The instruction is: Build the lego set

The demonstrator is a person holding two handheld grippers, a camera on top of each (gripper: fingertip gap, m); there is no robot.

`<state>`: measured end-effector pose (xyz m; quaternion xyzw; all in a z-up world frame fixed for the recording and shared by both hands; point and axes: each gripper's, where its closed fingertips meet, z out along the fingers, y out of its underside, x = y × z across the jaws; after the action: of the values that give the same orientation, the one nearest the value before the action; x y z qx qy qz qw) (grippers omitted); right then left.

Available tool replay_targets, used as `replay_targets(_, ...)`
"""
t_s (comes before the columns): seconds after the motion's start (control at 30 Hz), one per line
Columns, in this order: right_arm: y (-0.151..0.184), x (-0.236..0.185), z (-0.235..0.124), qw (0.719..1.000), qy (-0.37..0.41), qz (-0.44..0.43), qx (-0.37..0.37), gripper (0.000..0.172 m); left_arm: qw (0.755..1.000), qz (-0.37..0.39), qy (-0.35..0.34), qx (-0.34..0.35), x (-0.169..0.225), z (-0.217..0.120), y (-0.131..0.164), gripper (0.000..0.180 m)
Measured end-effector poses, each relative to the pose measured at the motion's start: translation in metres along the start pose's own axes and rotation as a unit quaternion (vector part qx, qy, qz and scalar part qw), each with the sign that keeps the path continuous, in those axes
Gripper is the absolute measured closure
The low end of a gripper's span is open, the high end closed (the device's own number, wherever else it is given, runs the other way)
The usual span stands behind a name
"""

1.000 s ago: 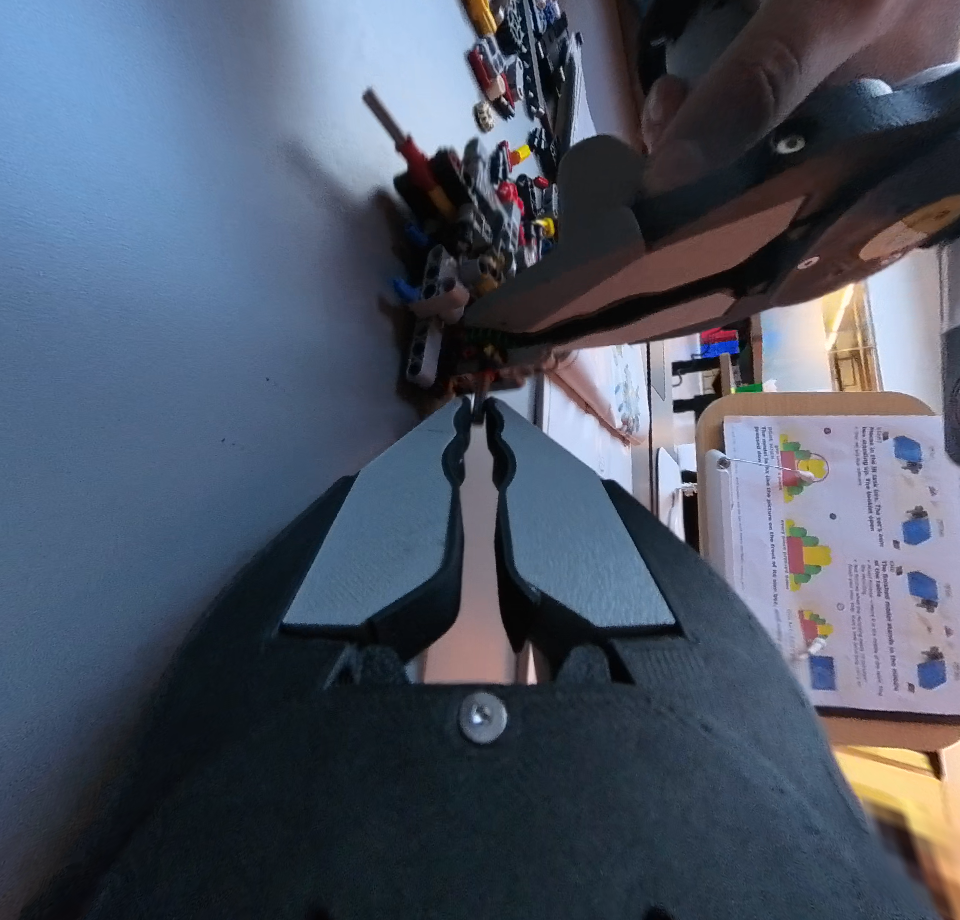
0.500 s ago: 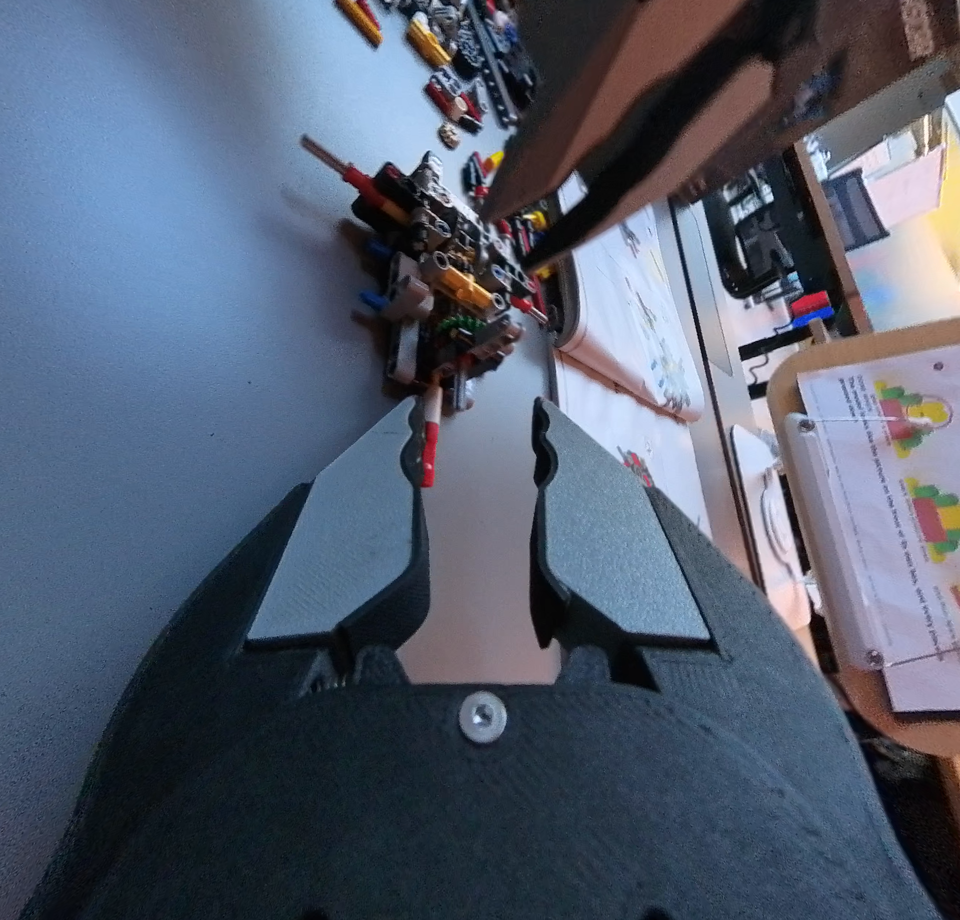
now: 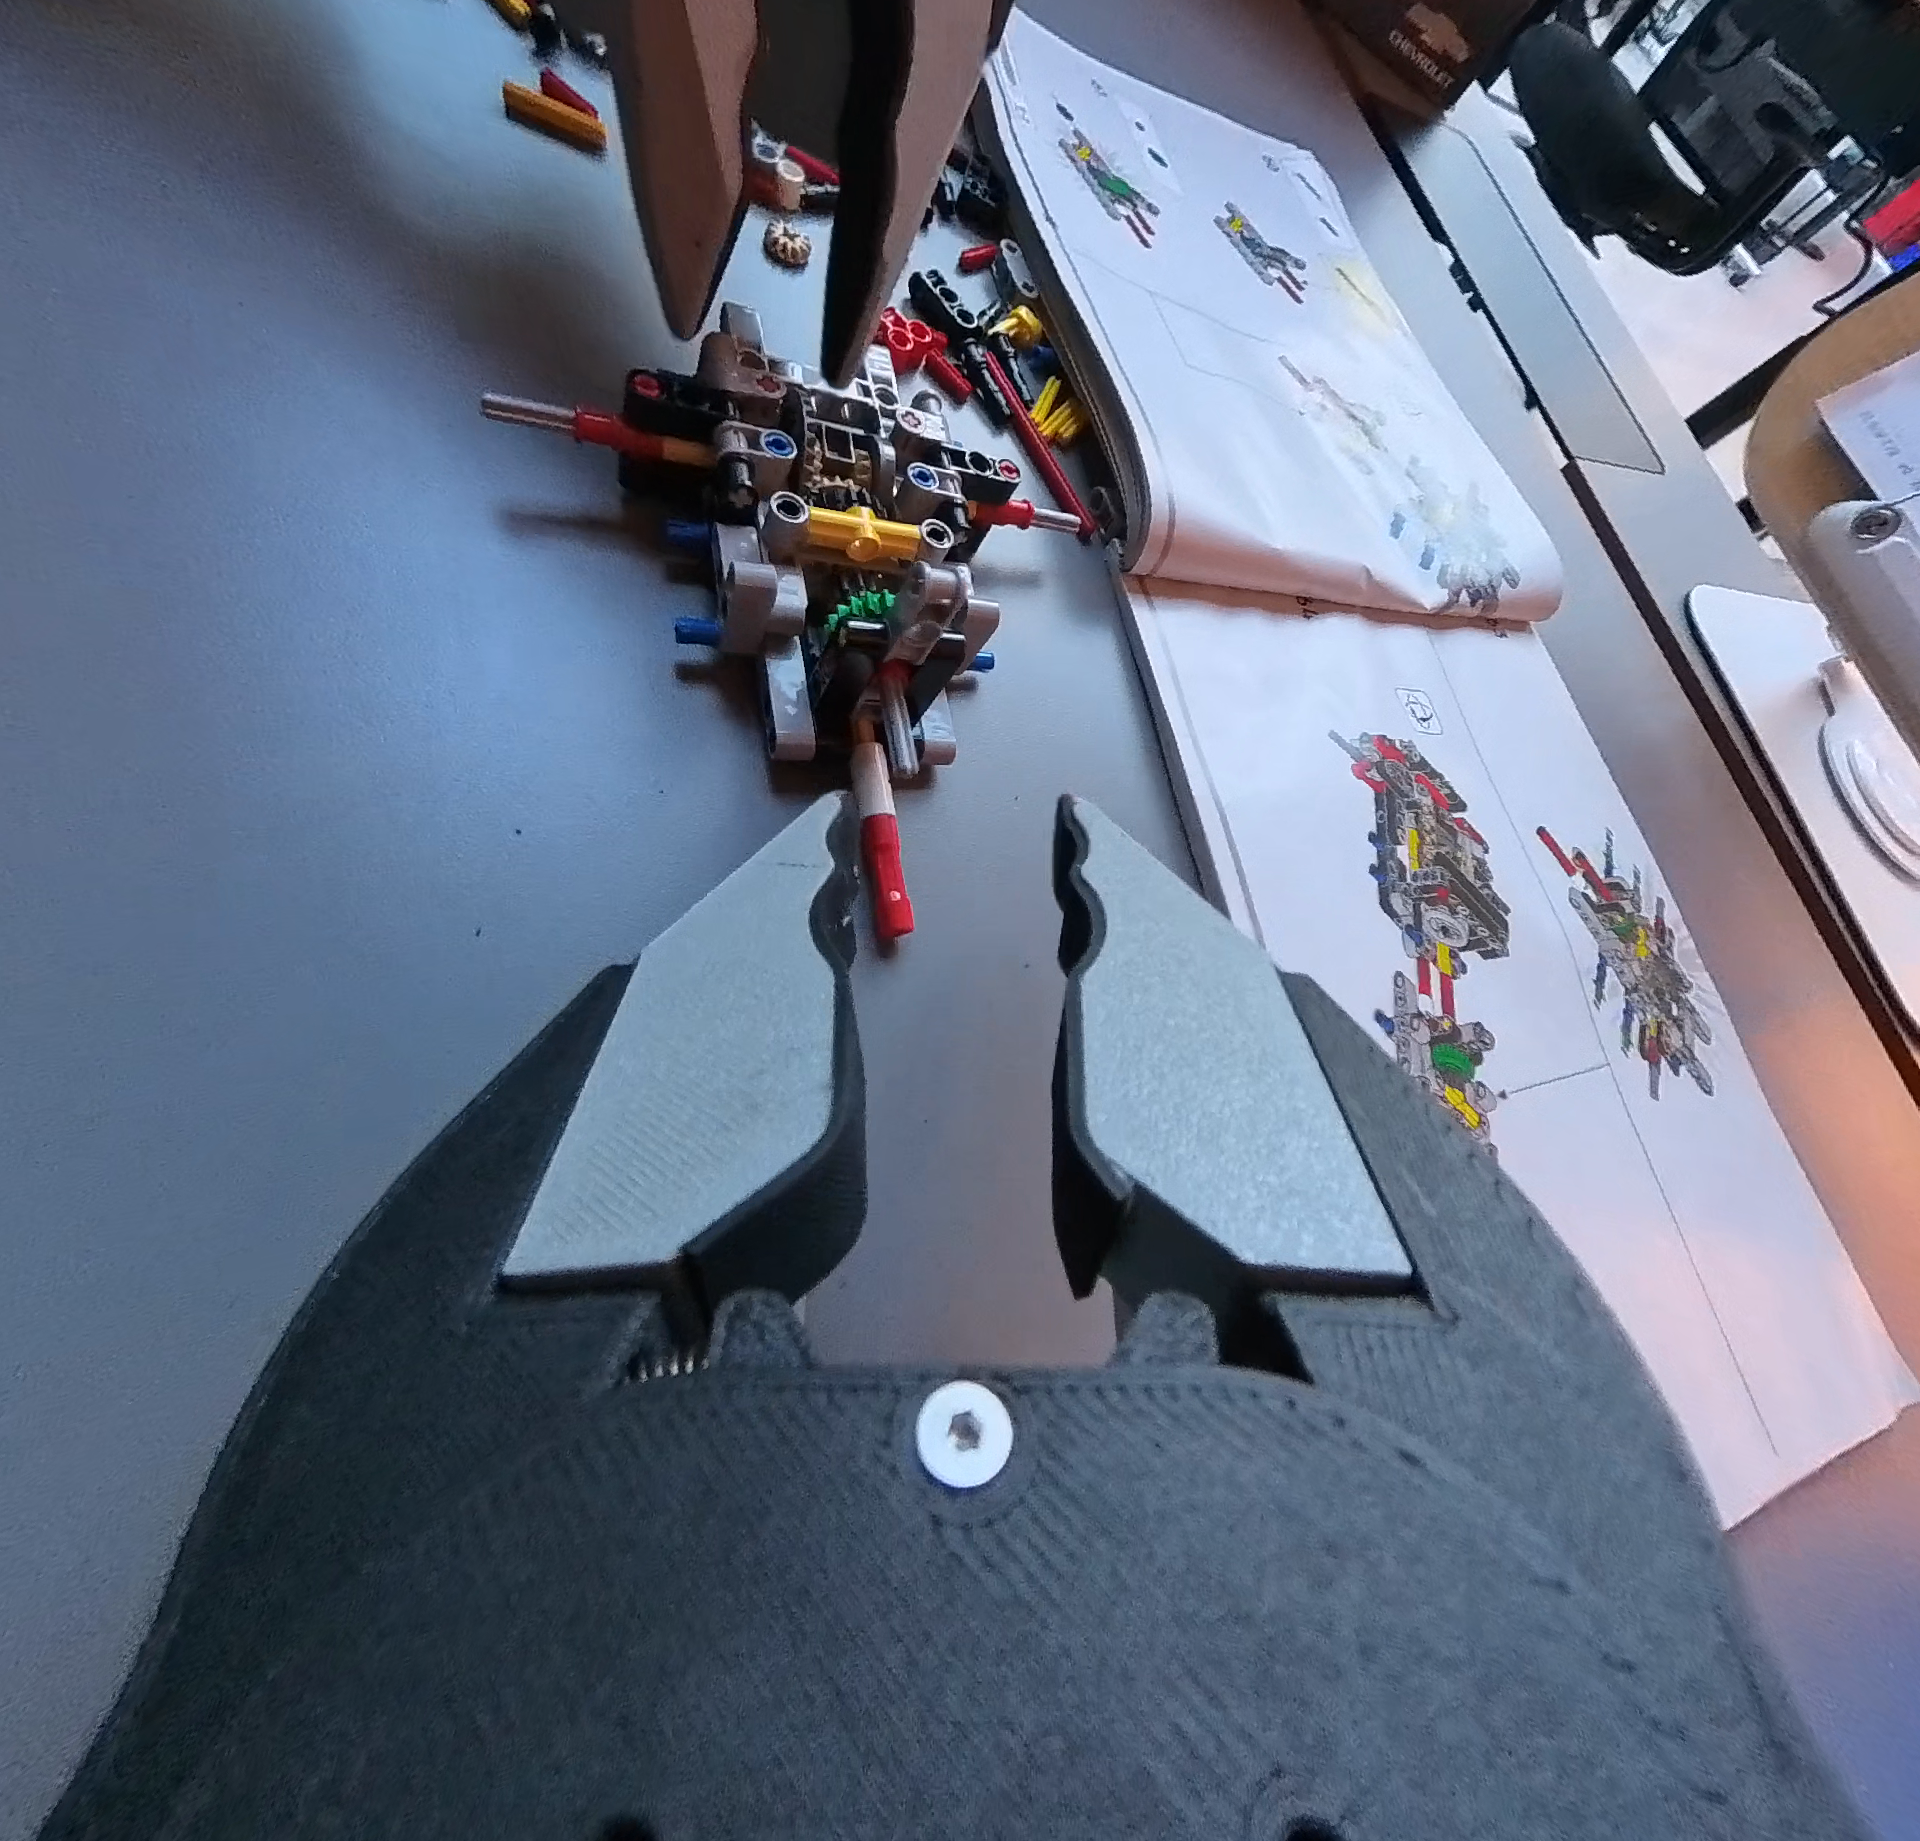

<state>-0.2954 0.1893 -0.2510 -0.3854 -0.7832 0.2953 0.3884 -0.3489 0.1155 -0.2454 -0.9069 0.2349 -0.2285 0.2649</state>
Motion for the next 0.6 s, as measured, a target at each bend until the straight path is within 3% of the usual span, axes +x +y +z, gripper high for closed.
replay_targets(0.17, -0.003, -0.003, 0.012, 1.000, -0.015, -0.023, -0.008, 0.150, 1.000, -0.006, 0.012, -0.001, 0.000, 0.006, 0.001, 0.151)
replay_targets(0.27, -0.001, -0.005, 0.018, 0.999, -0.023, -0.036, -0.020, 0.170, 1.000, 0.002, 0.017, -0.010, 0.003, 0.010, 0.004, 0.152)
replay_targets(0.6, -0.005, -0.004, 0.012, 0.999, -0.029, -0.027, 0.001, 0.171, 0.999, 0.012, 0.021, -0.024, 0.009, 0.011, 0.009, 0.165)
